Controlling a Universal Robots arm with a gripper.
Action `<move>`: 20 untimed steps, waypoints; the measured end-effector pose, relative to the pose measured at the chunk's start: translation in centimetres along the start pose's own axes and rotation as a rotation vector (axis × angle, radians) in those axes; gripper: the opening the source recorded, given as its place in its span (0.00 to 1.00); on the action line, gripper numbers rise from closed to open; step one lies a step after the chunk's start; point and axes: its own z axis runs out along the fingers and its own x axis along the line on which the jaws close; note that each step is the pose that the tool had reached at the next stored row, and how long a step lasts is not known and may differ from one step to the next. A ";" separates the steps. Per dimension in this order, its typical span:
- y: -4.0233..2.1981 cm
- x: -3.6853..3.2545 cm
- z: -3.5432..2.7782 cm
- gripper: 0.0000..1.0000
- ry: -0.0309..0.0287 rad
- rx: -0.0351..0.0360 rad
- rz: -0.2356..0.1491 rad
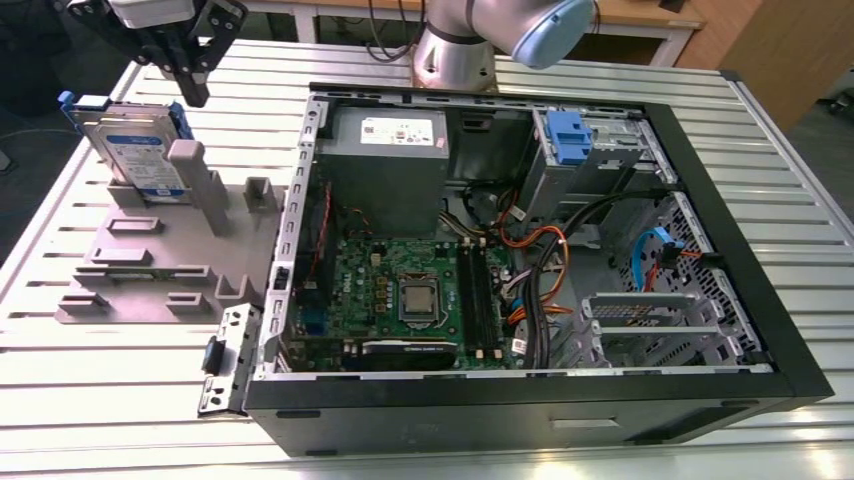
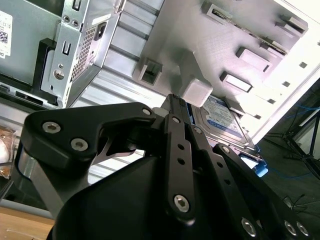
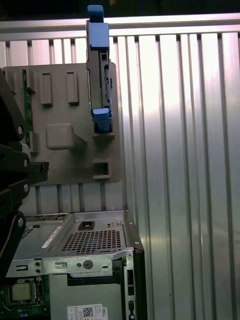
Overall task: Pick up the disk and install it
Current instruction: 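Reach for the disk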
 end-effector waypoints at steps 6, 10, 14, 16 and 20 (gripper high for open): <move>-0.02 0.24 0.02 0.11 0.0010 0.0001 0.000; -0.03 0.38 0.02 0.11 0.0015 0.0001 0.000; -0.03 0.43 0.03 0.11 0.0018 0.0001 0.000; -0.04 0.46 0.03 0.11 0.0021 0.0001 0.000; -0.04 0.53 0.04 0.11 0.0023 0.0001 0.000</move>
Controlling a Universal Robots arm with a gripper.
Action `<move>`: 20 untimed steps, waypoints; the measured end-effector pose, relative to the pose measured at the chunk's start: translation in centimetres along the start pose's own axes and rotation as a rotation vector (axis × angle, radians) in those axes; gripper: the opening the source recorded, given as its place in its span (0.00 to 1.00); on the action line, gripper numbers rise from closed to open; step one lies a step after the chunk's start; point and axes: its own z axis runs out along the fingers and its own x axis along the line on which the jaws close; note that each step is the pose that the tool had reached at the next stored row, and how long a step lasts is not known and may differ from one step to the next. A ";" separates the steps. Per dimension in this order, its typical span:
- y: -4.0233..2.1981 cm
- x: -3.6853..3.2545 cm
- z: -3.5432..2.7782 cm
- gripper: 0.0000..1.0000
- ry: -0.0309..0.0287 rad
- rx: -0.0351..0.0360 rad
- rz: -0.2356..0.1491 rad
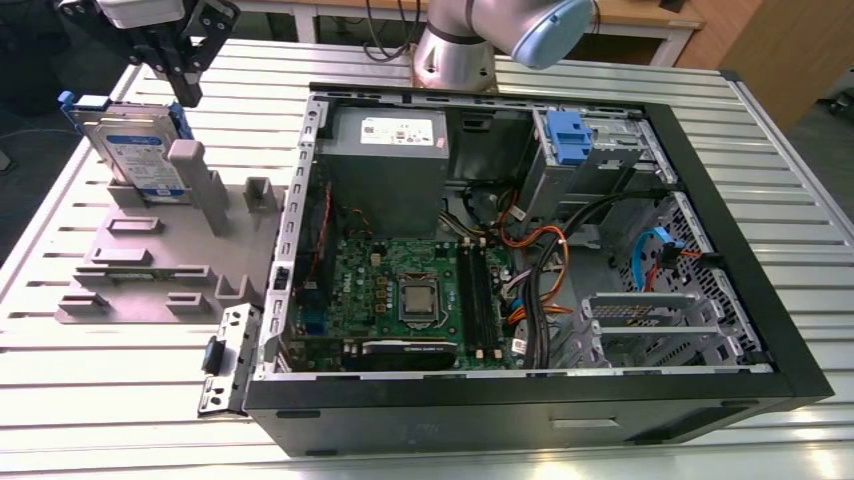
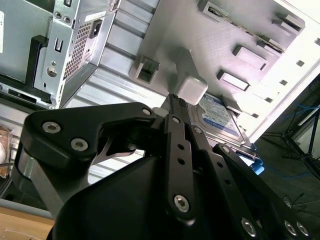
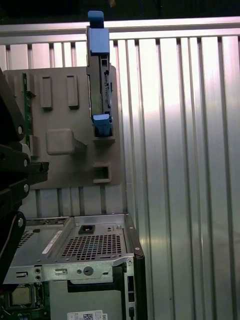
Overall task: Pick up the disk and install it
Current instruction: 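Reach for the disk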
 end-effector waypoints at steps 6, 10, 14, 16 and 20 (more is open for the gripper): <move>-0.01 0.11 0.01 0.11 0.0003 0.0001 0.000; -0.02 0.18 0.01 0.11 0.0007 0.0001 0.000; -0.02 0.26 0.02 0.11 0.0010 0.0001 0.000; -0.03 0.31 0.02 0.11 0.0011 0.0002 0.000; -0.04 0.44 0.04 0.11 0.0013 0.0001 0.000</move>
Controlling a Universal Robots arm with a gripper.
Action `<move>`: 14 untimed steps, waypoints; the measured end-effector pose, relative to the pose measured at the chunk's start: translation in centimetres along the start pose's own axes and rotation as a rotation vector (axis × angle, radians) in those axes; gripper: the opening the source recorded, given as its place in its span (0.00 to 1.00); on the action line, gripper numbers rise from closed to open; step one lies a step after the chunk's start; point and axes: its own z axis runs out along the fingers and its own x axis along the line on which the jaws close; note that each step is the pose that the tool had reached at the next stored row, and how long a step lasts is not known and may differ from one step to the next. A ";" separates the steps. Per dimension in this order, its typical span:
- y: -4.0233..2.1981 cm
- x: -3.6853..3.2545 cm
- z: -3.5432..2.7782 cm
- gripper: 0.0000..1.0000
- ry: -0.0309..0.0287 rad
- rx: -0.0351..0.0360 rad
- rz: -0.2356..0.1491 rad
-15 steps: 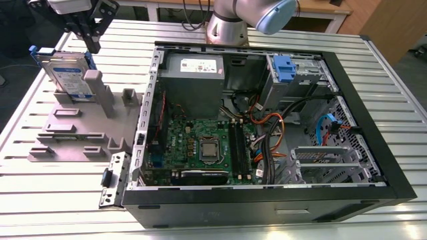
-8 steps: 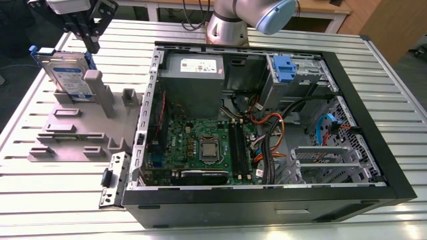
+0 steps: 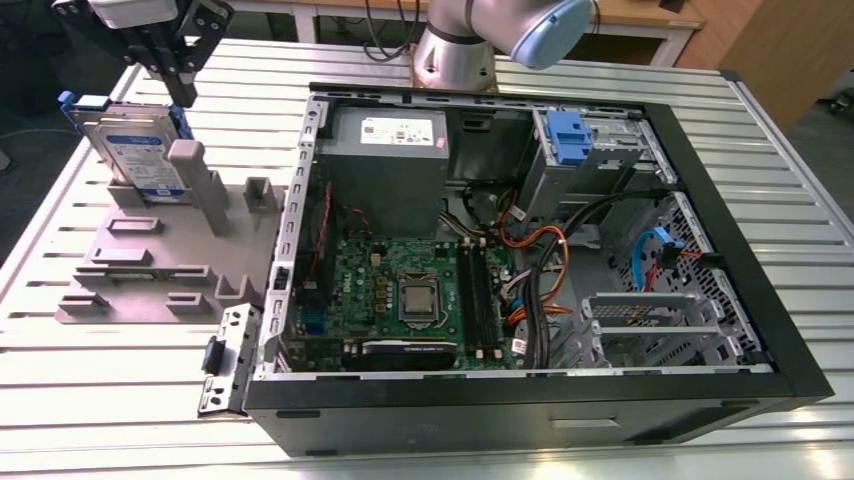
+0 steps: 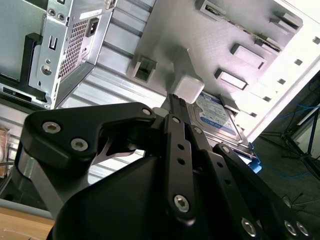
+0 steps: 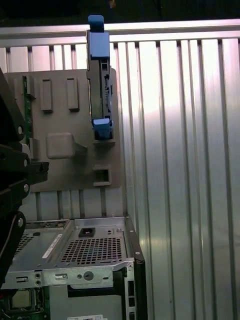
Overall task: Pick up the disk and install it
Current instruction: 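Reach for the disk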
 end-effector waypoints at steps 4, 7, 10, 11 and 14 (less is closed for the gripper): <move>-0.01 0.16 0.01 0.11 0.0003 0.0000 0.000; -0.02 0.28 0.02 0.11 0.0005 0.0001 0.000; -0.03 0.56 0.03 0.11 0.0006 0.0001 0.000; -0.03 0.76 0.03 0.11 0.0006 0.0001 0.000; 0.12 1.59 0.06 0.11 0.0007 0.0001 0.000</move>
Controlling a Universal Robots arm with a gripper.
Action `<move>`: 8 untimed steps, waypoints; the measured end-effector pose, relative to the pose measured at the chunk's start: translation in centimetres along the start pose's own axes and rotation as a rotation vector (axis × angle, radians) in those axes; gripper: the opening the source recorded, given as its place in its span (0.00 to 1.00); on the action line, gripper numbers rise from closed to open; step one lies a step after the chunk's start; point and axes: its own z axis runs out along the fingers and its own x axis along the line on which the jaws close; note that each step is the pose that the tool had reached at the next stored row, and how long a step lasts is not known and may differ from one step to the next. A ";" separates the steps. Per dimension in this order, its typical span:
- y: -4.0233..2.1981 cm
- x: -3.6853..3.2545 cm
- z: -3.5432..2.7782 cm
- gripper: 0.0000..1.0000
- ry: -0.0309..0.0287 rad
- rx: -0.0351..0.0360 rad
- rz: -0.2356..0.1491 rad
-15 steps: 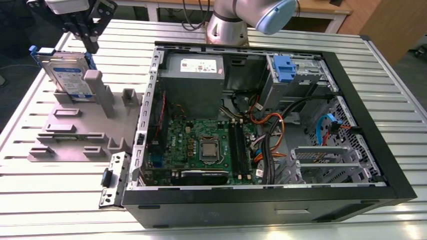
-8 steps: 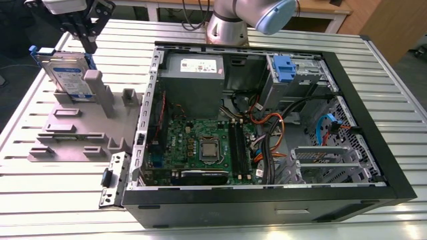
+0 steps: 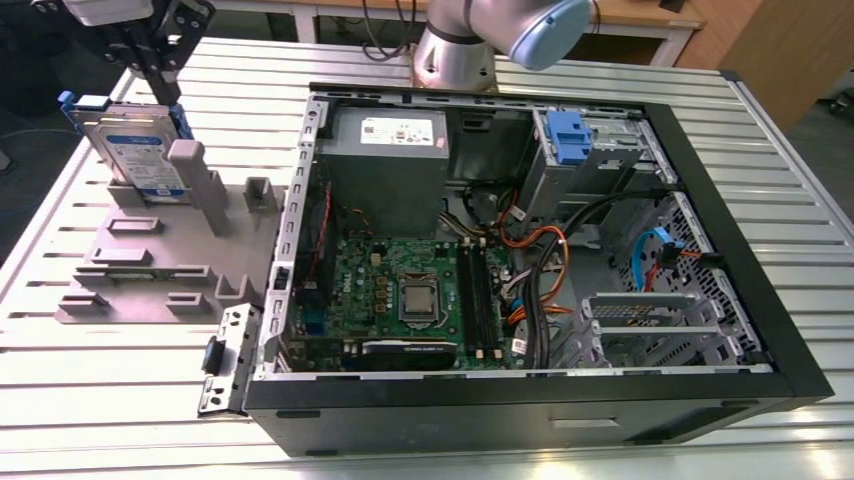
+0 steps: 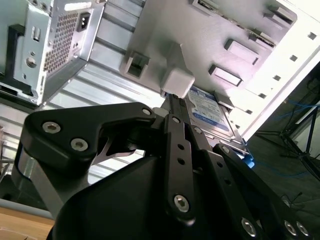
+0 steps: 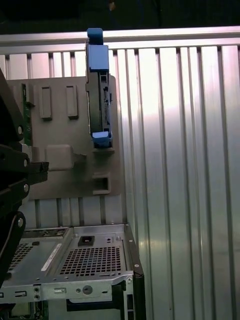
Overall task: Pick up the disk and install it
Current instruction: 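Reach for the disk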
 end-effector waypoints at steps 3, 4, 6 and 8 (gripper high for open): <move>0.27 0.75 0.04 0.11 0.0000 -0.0002 0.000; 0.39 0.91 0.07 0.11 0.0000 -0.0003 0.000; 0.56 1.31 0.11 0.11 0.0003 -0.0005 0.000; 0.65 1.78 0.15 0.11 0.0005 -0.0012 0.000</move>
